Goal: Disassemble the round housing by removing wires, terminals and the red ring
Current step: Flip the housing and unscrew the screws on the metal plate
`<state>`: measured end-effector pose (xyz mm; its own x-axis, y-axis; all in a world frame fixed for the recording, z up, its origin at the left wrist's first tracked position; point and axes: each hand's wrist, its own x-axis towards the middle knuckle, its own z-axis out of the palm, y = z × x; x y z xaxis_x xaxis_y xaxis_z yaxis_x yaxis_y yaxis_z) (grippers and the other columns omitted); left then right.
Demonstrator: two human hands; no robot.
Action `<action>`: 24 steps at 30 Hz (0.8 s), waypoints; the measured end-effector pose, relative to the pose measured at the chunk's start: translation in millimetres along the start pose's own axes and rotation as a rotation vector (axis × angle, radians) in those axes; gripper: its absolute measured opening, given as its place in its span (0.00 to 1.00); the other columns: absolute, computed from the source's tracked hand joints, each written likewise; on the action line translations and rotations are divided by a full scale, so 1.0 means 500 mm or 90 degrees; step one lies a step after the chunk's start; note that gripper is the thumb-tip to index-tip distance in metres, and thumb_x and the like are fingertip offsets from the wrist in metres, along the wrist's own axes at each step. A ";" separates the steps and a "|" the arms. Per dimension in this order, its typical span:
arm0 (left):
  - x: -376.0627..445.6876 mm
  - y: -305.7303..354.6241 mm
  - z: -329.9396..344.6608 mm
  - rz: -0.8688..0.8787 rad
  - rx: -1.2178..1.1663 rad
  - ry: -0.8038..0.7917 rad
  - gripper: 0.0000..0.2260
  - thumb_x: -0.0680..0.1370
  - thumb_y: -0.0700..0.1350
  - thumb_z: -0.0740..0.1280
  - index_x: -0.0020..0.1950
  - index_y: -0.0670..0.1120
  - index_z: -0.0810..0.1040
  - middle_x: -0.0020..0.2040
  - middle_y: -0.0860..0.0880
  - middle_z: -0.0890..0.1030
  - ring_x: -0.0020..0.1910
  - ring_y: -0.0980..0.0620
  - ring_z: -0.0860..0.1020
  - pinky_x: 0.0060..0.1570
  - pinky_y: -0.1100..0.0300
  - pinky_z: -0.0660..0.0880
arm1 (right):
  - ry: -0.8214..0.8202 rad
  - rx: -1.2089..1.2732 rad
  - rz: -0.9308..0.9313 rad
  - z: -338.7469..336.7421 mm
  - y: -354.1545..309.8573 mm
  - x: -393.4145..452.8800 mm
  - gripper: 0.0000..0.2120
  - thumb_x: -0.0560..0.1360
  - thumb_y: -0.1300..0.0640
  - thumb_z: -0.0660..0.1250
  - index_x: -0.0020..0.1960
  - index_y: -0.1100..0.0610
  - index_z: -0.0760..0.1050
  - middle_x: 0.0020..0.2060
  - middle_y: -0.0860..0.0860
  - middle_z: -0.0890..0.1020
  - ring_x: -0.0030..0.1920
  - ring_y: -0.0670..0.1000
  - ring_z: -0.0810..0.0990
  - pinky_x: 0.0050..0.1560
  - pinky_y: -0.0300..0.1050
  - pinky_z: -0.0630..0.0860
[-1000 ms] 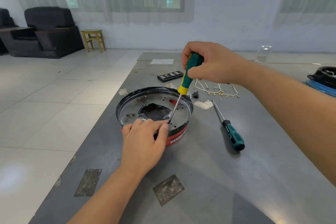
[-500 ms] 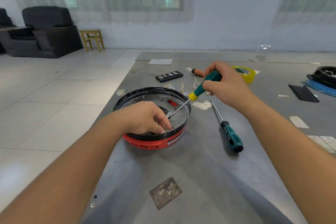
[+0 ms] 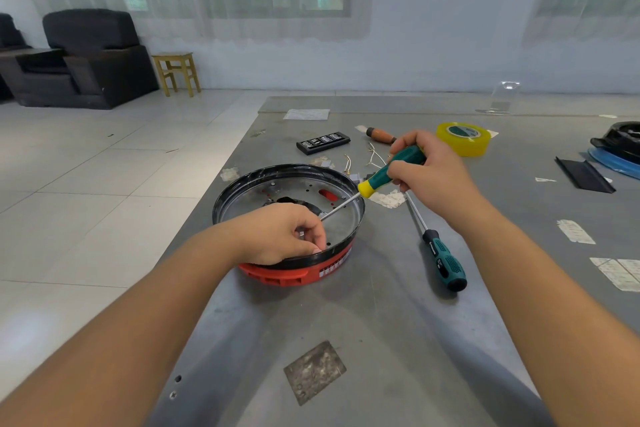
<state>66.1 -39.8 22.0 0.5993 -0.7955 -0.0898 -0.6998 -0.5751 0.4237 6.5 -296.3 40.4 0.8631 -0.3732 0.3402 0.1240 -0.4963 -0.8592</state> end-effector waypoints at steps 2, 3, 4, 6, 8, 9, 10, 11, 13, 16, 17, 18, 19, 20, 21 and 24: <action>-0.003 -0.001 0.003 -0.008 0.001 0.008 0.04 0.82 0.46 0.70 0.53 0.53 0.83 0.49 0.58 0.79 0.44 0.66 0.75 0.43 0.73 0.70 | -0.003 0.018 0.007 0.004 0.003 0.000 0.11 0.72 0.63 0.70 0.51 0.51 0.77 0.52 0.47 0.81 0.33 0.42 0.82 0.37 0.40 0.82; -0.005 -0.002 0.004 -0.017 -0.003 0.012 0.03 0.82 0.47 0.70 0.52 0.54 0.83 0.49 0.57 0.80 0.45 0.63 0.75 0.45 0.70 0.71 | -0.004 0.028 0.009 0.007 0.004 0.000 0.11 0.72 0.63 0.70 0.51 0.52 0.77 0.54 0.46 0.80 0.34 0.42 0.81 0.36 0.38 0.81; -0.007 -0.004 0.005 -0.025 -0.013 0.016 0.02 0.81 0.47 0.70 0.51 0.55 0.82 0.48 0.57 0.80 0.44 0.60 0.76 0.47 0.66 0.72 | -0.004 0.035 0.011 0.009 0.006 -0.001 0.11 0.72 0.63 0.71 0.51 0.52 0.77 0.56 0.46 0.79 0.35 0.43 0.82 0.36 0.37 0.80; -0.010 -0.008 0.004 -0.035 -0.053 0.023 0.02 0.81 0.48 0.71 0.49 0.55 0.82 0.43 0.57 0.81 0.40 0.60 0.75 0.45 0.65 0.73 | -0.001 0.038 0.014 0.013 0.010 -0.002 0.11 0.72 0.63 0.71 0.51 0.51 0.77 0.58 0.46 0.79 0.37 0.46 0.82 0.36 0.37 0.80; -0.013 -0.011 0.001 -0.039 -0.093 0.030 0.02 0.81 0.47 0.71 0.49 0.55 0.82 0.39 0.59 0.82 0.38 0.63 0.76 0.41 0.70 0.73 | 0.005 0.040 0.021 0.016 0.014 -0.002 0.11 0.72 0.63 0.71 0.51 0.51 0.77 0.59 0.48 0.79 0.36 0.47 0.81 0.36 0.38 0.81; -0.014 -0.011 0.000 -0.043 -0.109 0.038 0.02 0.81 0.48 0.71 0.49 0.55 0.83 0.38 0.61 0.82 0.38 0.65 0.77 0.41 0.72 0.72 | 0.009 0.043 0.025 0.018 0.016 -0.002 0.11 0.72 0.62 0.71 0.52 0.50 0.77 0.58 0.48 0.80 0.35 0.46 0.81 0.36 0.39 0.81; -0.015 -0.012 0.000 -0.047 -0.127 0.052 0.02 0.81 0.48 0.71 0.49 0.55 0.83 0.38 0.63 0.82 0.37 0.66 0.78 0.40 0.73 0.72 | 0.011 0.048 0.028 0.020 0.016 -0.001 0.12 0.72 0.62 0.71 0.52 0.50 0.77 0.57 0.49 0.80 0.32 0.45 0.81 0.35 0.39 0.80; -0.016 -0.012 0.000 -0.050 -0.154 0.072 0.02 0.81 0.47 0.71 0.49 0.54 0.83 0.38 0.64 0.83 0.37 0.66 0.79 0.40 0.74 0.72 | 0.014 0.053 0.032 0.021 0.017 -0.001 0.12 0.72 0.62 0.72 0.52 0.50 0.76 0.56 0.50 0.81 0.31 0.44 0.80 0.35 0.39 0.80; -0.018 -0.012 0.000 -0.054 -0.230 0.116 0.02 0.81 0.45 0.71 0.50 0.51 0.83 0.40 0.58 0.85 0.39 0.63 0.81 0.41 0.72 0.74 | 0.021 0.067 0.036 0.026 0.017 -0.002 0.12 0.73 0.61 0.72 0.53 0.49 0.76 0.55 0.52 0.81 0.30 0.44 0.80 0.34 0.39 0.79; -0.020 -0.007 0.000 -0.066 -0.351 0.182 0.02 0.81 0.43 0.71 0.51 0.47 0.83 0.42 0.52 0.87 0.41 0.57 0.84 0.39 0.66 0.78 | 0.058 0.155 0.015 0.029 0.007 -0.007 0.10 0.76 0.60 0.73 0.53 0.51 0.76 0.53 0.54 0.81 0.35 0.46 0.80 0.37 0.41 0.78; -0.020 -0.004 0.002 -0.074 -0.404 0.214 0.02 0.81 0.42 0.71 0.51 0.46 0.84 0.43 0.50 0.87 0.40 0.55 0.84 0.38 0.64 0.78 | 0.083 0.179 0.000 0.026 -0.002 -0.008 0.09 0.76 0.59 0.73 0.53 0.51 0.76 0.50 0.55 0.81 0.38 0.48 0.79 0.40 0.43 0.77; -0.020 -0.001 0.004 -0.081 -0.471 0.247 0.02 0.81 0.42 0.72 0.51 0.44 0.84 0.43 0.48 0.87 0.40 0.54 0.84 0.37 0.63 0.78 | 0.117 0.194 -0.021 0.021 -0.013 -0.009 0.08 0.77 0.57 0.73 0.53 0.51 0.76 0.48 0.55 0.80 0.40 0.50 0.78 0.42 0.46 0.77; -0.020 0.004 0.007 -0.087 -0.544 0.274 0.03 0.80 0.41 0.72 0.52 0.42 0.84 0.44 0.46 0.87 0.40 0.53 0.83 0.36 0.63 0.77 | 0.156 0.209 -0.051 0.015 -0.027 -0.011 0.07 0.77 0.56 0.73 0.53 0.50 0.76 0.46 0.55 0.79 0.42 0.51 0.78 0.44 0.47 0.78; -0.020 0.008 0.009 -0.094 -0.607 0.295 0.04 0.80 0.41 0.72 0.52 0.41 0.84 0.44 0.45 0.87 0.39 0.52 0.83 0.35 0.63 0.77 | 0.195 0.234 -0.089 0.007 -0.044 -0.012 0.07 0.78 0.55 0.72 0.53 0.51 0.76 0.44 0.52 0.78 0.43 0.49 0.78 0.45 0.46 0.79; -0.019 0.012 0.012 -0.101 -0.653 0.310 0.04 0.80 0.40 0.72 0.51 0.40 0.84 0.43 0.45 0.86 0.39 0.52 0.82 0.35 0.63 0.76 | 0.229 0.266 -0.130 0.001 -0.062 -0.015 0.07 0.78 0.55 0.72 0.53 0.51 0.75 0.42 0.47 0.77 0.42 0.47 0.79 0.44 0.43 0.81; -0.016 0.025 0.018 -0.133 -0.695 0.329 0.03 0.81 0.39 0.71 0.49 0.40 0.84 0.42 0.46 0.86 0.37 0.54 0.81 0.33 0.64 0.76 | 0.280 0.290 -0.254 -0.010 -0.108 -0.031 0.07 0.79 0.55 0.70 0.53 0.49 0.71 0.38 0.37 0.75 0.40 0.43 0.80 0.38 0.39 0.81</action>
<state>49.1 -42.2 19.8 0.9183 -0.3956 0.0165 -0.0279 -0.0230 0.9993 -15.9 -267.5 83.6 0.4470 -0.5589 0.6985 0.6602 -0.3208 -0.6792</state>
